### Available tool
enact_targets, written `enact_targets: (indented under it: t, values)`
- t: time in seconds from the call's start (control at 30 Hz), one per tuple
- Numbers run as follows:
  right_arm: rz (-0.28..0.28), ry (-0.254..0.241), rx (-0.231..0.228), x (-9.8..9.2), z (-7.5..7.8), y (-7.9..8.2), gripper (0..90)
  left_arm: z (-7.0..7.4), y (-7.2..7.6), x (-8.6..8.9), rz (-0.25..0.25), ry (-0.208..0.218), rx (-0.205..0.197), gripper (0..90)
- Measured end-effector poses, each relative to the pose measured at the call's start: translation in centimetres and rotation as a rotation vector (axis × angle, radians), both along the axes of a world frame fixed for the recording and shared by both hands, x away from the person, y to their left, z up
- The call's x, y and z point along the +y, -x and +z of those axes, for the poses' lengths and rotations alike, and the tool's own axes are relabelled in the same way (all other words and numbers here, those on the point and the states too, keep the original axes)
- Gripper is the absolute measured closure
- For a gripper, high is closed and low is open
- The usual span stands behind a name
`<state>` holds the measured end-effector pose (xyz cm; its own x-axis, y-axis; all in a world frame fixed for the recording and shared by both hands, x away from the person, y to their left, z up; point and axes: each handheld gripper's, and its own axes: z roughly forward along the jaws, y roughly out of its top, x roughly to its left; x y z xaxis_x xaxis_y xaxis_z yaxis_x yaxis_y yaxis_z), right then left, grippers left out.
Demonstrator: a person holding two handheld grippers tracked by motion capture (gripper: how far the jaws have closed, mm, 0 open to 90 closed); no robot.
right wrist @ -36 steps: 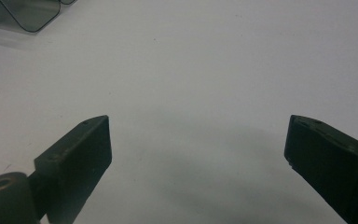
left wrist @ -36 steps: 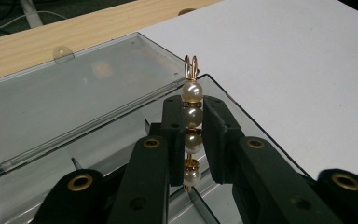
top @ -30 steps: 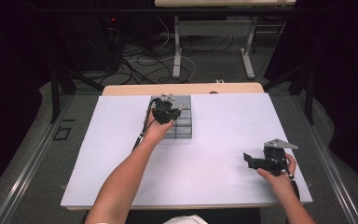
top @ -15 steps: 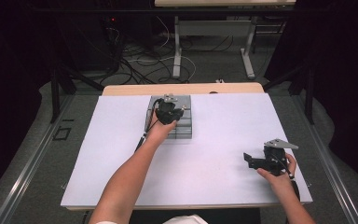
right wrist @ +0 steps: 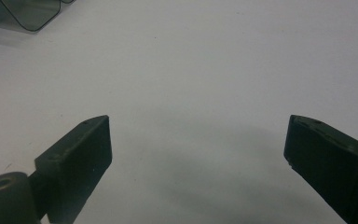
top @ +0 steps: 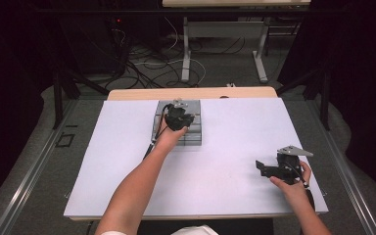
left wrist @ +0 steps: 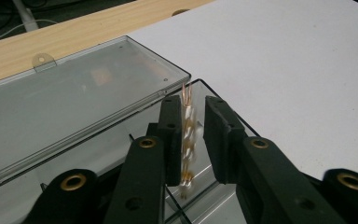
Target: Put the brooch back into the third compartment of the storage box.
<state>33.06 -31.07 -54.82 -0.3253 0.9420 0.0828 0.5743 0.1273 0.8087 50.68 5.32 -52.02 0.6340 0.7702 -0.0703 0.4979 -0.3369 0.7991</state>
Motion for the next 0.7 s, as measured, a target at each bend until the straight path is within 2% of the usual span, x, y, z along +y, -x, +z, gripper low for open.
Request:
enact_targets:
  t: [0.2,0.5,0.57,0.7]
  values:
    - [0.001,0.001,0.000,0.0,0.0,0.0,7.3,0.2,0.1,0.2,0.011,0.009,0.007,69.4]
    - [0.004,0.003,-0.001,0.1,0.0,0.0,7.3,0.8,0.5,1.0,0.040,-0.030,0.021,62.8]
    - [0.003,0.003,0.000,0.1,0.0,0.0,7.3,0.9,0.5,1.2,0.051,-0.019,0.021,61.8]
    - [0.002,0.000,0.000,0.2,0.1,0.0,7.3,1.0,0.8,1.6,0.057,-0.033,0.016,57.7]
